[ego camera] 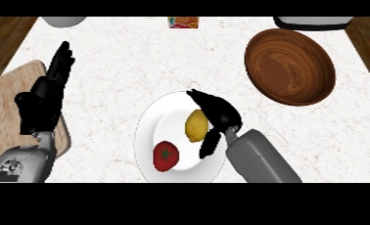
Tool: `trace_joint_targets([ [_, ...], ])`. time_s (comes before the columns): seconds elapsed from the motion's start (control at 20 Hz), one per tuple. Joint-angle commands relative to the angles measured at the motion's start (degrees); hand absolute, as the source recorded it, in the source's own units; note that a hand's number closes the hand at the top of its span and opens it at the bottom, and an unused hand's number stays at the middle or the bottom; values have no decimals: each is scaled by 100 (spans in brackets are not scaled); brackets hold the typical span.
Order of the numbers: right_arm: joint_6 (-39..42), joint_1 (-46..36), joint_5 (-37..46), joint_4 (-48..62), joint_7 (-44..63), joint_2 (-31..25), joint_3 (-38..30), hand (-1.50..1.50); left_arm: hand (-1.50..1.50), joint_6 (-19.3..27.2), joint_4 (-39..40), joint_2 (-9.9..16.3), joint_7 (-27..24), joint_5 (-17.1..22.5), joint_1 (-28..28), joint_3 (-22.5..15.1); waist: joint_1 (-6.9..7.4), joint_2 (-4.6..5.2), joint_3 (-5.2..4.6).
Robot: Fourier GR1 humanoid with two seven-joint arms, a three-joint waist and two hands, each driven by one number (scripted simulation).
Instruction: Pick the lemon from the plate and place it in the bowl
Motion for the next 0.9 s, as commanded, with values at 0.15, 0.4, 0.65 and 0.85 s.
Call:
trace_joint_targets([
  [0.15, -440, -435, 550, 1044, -819, 112, 174, 150, 0, -139, -147, -46, 285, -49, -182, 153, 22, 7, 2],
  [0.4, -791, -468, 543, 1318, -1080, 113, 112, 150, 0, -85, -35, -230, 166, -316, -218, 187, 7, 5, 1],
  [0.65, -1245, -388, -29, 990, -672, 114, 870, 150, 0, -185, -142, -323, 394, -329, -392, 157, 31, 5, 2],
  [0.85, -656, 135, 711, -358, -735, 94, 433, 150, 0, -264, -491, -370, 202, -313, 301, 214, -30, -23, -1],
])
